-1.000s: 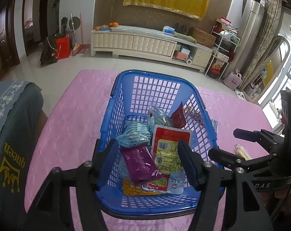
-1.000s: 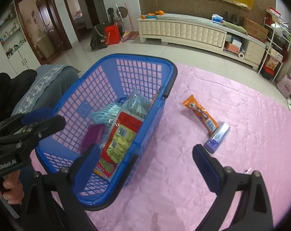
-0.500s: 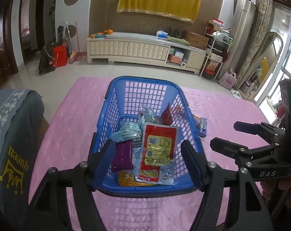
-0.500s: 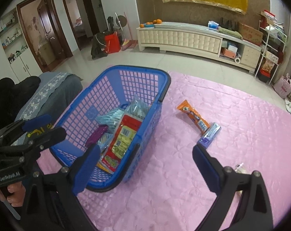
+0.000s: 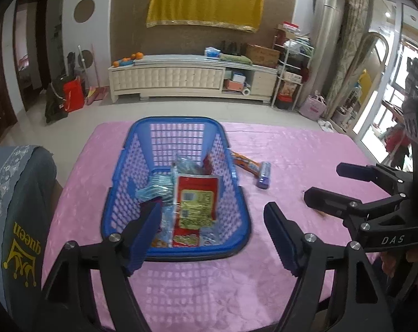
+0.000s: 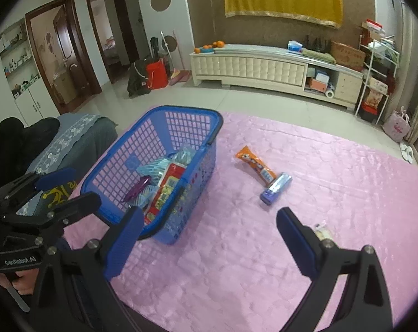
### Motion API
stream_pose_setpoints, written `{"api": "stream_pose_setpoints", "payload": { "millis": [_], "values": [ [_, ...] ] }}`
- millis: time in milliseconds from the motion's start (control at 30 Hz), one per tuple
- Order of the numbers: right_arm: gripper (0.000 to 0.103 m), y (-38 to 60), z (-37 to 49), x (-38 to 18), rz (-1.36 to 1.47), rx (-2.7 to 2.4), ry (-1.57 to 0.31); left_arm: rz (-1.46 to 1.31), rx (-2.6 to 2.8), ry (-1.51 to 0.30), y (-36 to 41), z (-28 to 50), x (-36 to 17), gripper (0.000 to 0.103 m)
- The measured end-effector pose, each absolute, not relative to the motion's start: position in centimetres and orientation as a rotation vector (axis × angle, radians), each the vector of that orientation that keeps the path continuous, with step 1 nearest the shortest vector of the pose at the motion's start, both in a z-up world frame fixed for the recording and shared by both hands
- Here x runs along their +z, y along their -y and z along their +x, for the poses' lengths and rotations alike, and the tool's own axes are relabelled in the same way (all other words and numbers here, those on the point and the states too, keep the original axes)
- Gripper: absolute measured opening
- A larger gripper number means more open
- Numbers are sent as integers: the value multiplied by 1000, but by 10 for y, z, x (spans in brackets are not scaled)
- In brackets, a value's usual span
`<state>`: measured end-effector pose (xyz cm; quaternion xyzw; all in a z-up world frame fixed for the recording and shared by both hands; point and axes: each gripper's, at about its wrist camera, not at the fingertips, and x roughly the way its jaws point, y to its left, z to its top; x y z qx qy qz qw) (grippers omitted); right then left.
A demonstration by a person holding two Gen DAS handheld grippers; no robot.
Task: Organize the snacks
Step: 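Move both open tools back over the cracker pack and Doublemint roll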
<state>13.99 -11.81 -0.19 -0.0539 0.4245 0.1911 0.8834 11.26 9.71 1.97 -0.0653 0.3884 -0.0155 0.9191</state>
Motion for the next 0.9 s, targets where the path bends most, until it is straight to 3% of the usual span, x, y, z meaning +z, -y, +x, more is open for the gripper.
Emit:
{"api": "stream_pose_setpoints", "payload": {
  "millis": [400,900],
  "values": [
    [98,178,123,5,-99,326,-861,-82,-107,-788,-35,122,25,79],
    [98,264,145,-37,-54,242,-913,-64,-167,-915,31,169,-19,79]
  ]
}}
